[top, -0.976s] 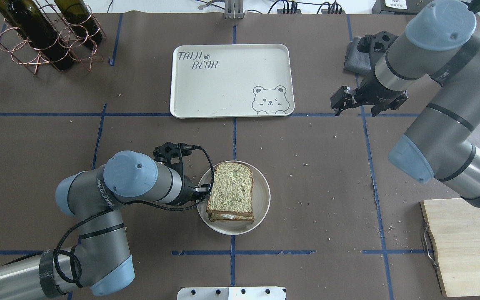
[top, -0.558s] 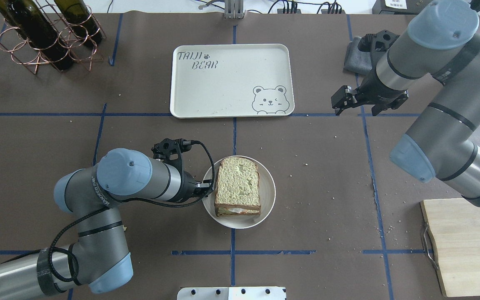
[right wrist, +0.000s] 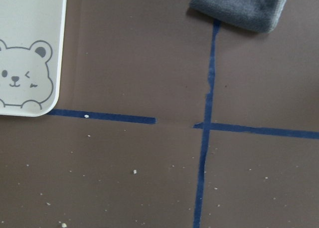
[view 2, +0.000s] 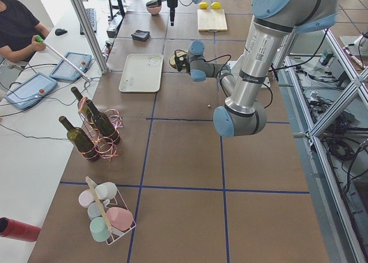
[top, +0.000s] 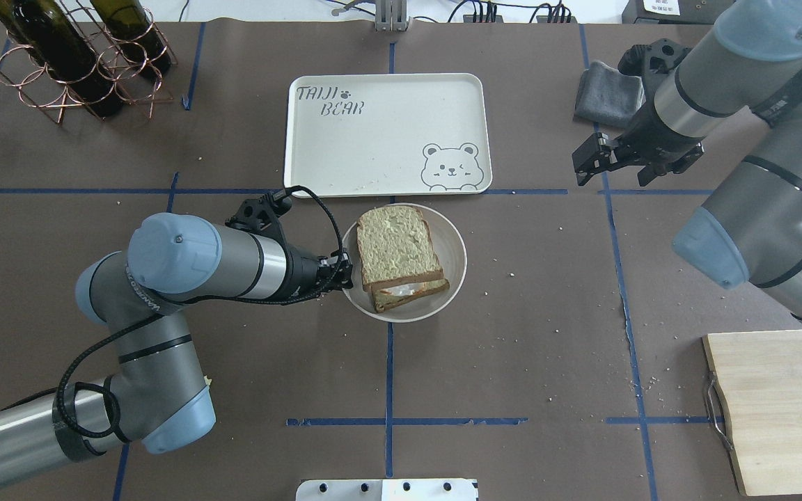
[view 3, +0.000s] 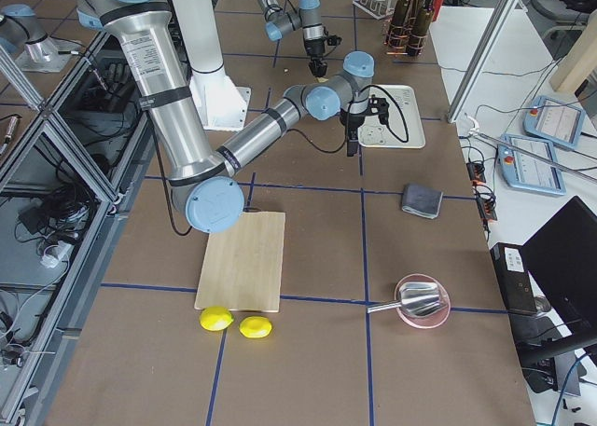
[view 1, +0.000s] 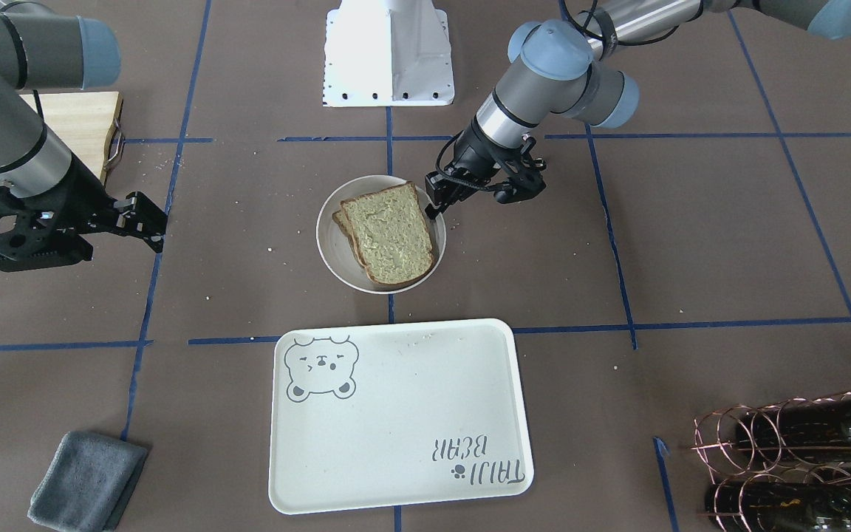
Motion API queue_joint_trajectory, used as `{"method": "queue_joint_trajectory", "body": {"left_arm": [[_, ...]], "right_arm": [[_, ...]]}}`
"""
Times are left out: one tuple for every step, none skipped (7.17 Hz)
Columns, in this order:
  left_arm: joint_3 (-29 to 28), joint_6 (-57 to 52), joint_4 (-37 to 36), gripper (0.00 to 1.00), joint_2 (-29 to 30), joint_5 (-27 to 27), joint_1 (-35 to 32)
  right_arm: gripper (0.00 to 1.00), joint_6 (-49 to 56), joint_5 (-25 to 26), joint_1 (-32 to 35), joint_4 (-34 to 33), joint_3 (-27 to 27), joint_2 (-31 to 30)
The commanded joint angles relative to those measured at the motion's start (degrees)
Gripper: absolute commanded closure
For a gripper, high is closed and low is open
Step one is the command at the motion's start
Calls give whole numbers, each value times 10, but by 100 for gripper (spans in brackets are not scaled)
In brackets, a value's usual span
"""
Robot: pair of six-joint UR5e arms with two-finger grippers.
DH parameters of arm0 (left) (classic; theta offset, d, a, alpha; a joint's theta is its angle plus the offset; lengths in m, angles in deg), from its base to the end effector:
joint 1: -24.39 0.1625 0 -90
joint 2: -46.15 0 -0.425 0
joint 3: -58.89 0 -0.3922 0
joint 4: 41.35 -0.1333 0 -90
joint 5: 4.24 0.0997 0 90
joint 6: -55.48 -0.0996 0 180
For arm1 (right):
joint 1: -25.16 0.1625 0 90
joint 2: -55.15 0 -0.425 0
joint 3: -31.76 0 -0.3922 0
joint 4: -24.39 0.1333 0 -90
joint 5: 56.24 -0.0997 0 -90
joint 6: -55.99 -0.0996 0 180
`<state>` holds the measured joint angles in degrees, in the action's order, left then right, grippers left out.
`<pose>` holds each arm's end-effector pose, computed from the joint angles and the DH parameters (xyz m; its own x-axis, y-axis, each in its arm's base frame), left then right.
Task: Make sandwich and place on tray
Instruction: 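Carry the sandwich plate with the left gripper onto the white tray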
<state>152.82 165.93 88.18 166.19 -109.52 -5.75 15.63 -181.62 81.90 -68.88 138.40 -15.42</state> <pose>0.5157 -0.4232 0.2430 0.1373 -0.4694 -0.8722 0.3349 0.8507 -0.4051 -0.2582 -0.5316 0.3466 0.6870 -0.0854 0.7217 0.0212 0.9950 0.0976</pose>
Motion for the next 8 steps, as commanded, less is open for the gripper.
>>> {"method": "queue_joint_trajectory", "body": {"left_arm": [[-119,71,5,100,76,20,-33],[-162,91,4,100,105,62,-46],[-195,98,4,100,123,64,-68],[-239,98,6,100,147,66,-84],[-277,98,38,100,160,67,-92],[-292,98,47,100,169,74,-92],[-306,98,47,100,182,74,-91],[-313,97,47,100,184,74,-89]], "right_arm": [[0,102,-12,53,0,-13,-32],[0,145,-38,80,-1,-35,-34],[0,183,-51,107,1,-51,-40],[0,214,-61,128,0,-61,-49],[0,233,-68,145,-1,-74,-52],[0,237,-75,154,-1,-81,-52],[0,237,-77,155,-2,-81,-52],[0,237,-77,156,-2,-81,-52]]}}
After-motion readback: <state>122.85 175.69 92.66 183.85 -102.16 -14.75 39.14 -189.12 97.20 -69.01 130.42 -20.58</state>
